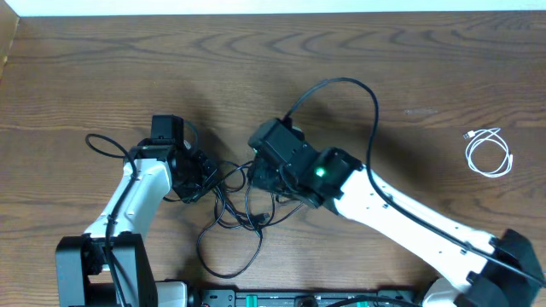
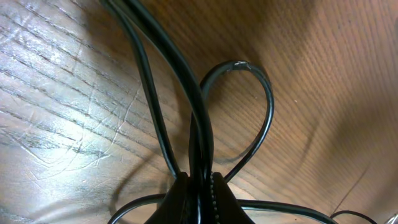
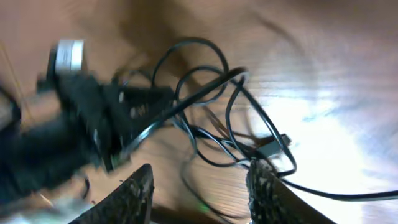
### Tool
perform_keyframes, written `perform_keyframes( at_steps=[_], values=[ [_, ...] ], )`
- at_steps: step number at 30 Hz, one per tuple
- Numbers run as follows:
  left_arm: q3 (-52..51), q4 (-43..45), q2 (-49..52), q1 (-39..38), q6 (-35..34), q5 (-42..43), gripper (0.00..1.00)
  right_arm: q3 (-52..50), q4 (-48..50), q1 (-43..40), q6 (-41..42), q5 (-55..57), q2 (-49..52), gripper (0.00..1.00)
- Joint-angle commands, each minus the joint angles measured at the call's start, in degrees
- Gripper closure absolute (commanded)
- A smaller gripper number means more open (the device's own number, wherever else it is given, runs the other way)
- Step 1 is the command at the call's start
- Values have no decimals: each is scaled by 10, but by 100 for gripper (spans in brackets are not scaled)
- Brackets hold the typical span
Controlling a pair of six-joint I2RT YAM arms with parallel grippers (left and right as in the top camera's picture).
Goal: Untangle cables
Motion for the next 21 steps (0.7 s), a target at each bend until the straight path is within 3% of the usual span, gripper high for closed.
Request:
perform_keyframes(
  at_steps=[1,3,8,15,21],
  values=[
    [6,-1,-4,2,7,4,93,-2,16,-7,162,-6,11,46],
    [6,-1,-4,2,7,4,93,-2,32,-6,186,-5,14,37],
    [6,1,-4,2,10,27,93,-2,71,-5,204,-1,16,34],
    [6,8,-4,2,12,93,92,-2,72,0,236,16,33,41],
    [6,10,-4,2,12,98,92,-2,76,2,243,19,49,62]
  ],
)
